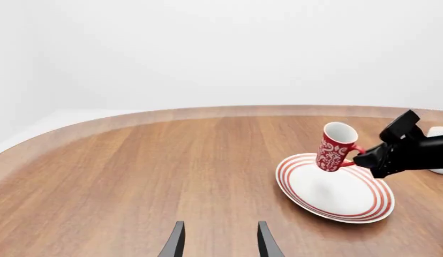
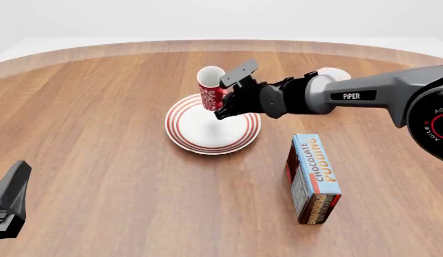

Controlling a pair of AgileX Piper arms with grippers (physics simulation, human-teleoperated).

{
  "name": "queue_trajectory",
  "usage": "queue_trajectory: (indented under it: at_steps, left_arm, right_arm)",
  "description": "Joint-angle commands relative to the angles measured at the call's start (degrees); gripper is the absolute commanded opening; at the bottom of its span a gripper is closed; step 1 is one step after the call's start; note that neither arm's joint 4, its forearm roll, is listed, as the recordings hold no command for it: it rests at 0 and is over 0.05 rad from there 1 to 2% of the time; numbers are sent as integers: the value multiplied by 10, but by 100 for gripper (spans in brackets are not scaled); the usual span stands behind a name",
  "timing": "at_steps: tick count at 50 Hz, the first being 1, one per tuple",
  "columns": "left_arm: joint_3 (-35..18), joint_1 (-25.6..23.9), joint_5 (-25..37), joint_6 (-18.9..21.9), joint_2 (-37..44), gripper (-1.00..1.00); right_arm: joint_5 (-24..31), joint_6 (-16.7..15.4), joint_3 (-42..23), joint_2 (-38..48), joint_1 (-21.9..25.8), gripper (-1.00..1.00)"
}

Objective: Pick up the red mug and put it on the plate

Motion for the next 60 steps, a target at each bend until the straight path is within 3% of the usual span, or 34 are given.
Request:
queue_trajectory:
  at_steps: [1,41,56,57,60]
  left_arm:
    - [0,0,0,0,0,100]
    - [0,0,0,0,0,100]
    - [0,0,0,0,0,100]
    - [0,0,0,0,0,100]
    - [0,0,0,0,0,100]
  right_arm:
    - [1,5,-22,23,3,-100]
    - [-17,6,-1,26,0,-100]
    - [-9,21,3,28,8,-100]
    - [-6,30,4,28,15,100]
    - [-11,22,2,29,6,100]
